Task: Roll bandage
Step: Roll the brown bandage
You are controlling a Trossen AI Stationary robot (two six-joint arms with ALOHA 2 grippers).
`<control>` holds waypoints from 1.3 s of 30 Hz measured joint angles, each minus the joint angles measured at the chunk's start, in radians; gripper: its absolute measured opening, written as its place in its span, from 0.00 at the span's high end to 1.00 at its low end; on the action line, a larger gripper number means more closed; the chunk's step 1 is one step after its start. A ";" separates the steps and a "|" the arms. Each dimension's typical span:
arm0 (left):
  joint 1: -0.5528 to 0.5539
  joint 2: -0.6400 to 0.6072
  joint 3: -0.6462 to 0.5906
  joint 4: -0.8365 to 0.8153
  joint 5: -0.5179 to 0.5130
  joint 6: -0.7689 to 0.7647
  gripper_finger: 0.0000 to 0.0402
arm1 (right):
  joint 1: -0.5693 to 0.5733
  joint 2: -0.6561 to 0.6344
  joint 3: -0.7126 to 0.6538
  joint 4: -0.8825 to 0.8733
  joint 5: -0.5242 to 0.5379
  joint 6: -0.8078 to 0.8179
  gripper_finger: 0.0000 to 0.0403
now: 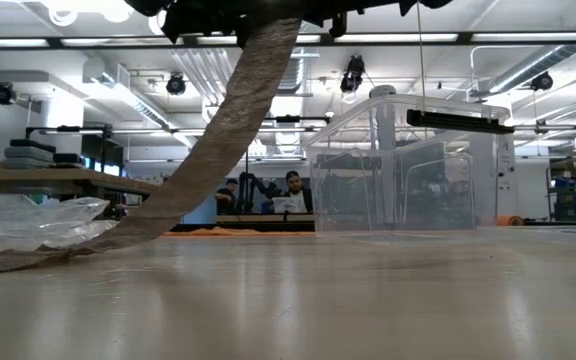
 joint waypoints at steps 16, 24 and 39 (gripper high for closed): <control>-0.001 -0.003 0.000 0.005 -0.004 0.333 0.73 | 0.008 -0.054 0.001 -0.098 -0.005 0.368 0.41; -0.015 -0.020 0.000 0.005 0.013 0.577 0.76 | 0.008 -0.076 0.001 -0.111 -0.015 0.532 0.19; -0.032 -0.027 0.000 0.013 -0.031 0.731 0.75 | -0.010 -0.019 0.030 -0.094 -0.008 0.627 0.20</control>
